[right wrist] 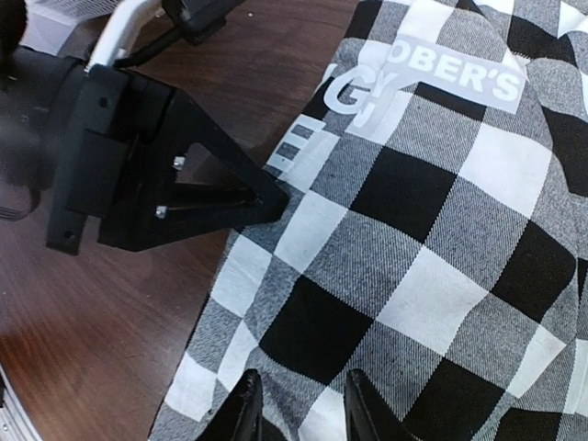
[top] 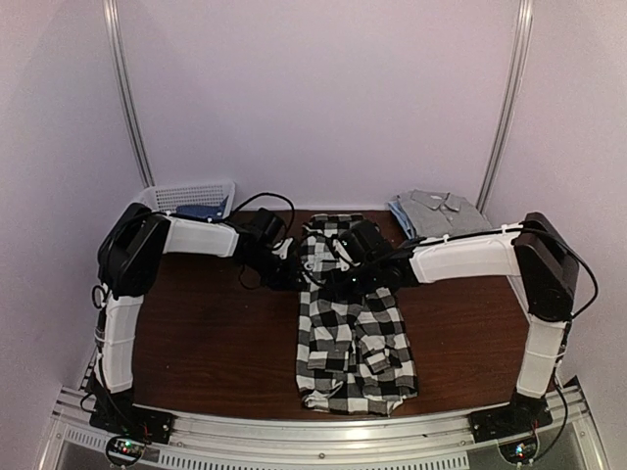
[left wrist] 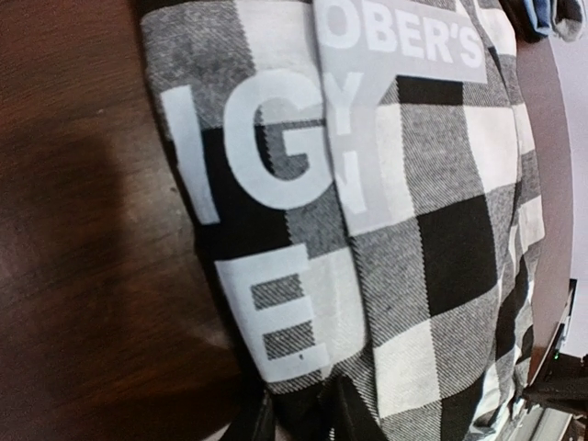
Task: Fold and stack the long sleeve shirts
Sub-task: Move the rectangle-folded shirt to the center of the board.
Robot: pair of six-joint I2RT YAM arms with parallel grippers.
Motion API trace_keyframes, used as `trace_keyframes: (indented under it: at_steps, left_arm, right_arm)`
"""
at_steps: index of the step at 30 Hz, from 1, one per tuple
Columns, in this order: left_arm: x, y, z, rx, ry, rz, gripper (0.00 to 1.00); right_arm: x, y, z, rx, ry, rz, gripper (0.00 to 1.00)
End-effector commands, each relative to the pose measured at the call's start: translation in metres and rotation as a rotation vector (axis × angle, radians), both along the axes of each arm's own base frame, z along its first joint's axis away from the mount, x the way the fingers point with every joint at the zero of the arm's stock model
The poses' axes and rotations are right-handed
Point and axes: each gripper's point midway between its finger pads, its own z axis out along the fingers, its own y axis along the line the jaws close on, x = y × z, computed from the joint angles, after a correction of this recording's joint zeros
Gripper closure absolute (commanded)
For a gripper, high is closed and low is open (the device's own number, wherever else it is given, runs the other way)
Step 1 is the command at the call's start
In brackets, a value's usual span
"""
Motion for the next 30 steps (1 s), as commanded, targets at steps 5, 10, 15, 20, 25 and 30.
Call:
trace_keyframes:
  at_steps: [5,10,15,20,25,30]
  left_arm:
    - [0.001,-0.008,-0.006,-0.055,0.022,0.008,1.00]
    - [-0.001,0.007,-0.009,-0.034,0.031,0.042,1.00]
    - [0.006,0.039,-0.010,-0.012,0.034,0.080,1.00]
    - [0.015,0.065,-0.010,0.002,0.026,0.106,1.00]
    - [0.035,0.076,-0.010,0.018,0.004,0.118,1.00]
    - [0.051,0.078,-0.006,0.029,-0.017,0.124,1.00]
  right_arm:
    - [0.001,-0.013,-0.053,-0.227,0.006,-0.047,0.66]
    - [-0.003,-0.006,-0.069,-0.290,0.012,-0.035,0.63]
    - [-0.004,0.012,-0.067,-0.245,0.030,-0.021,0.62]
    - [0.004,0.032,-0.056,-0.190,0.030,-0.007,0.60]
    - [0.023,0.045,-0.032,-0.121,0.017,-0.012,0.57]
    - [0.045,0.027,-0.005,-0.074,-0.003,-0.052,0.52]
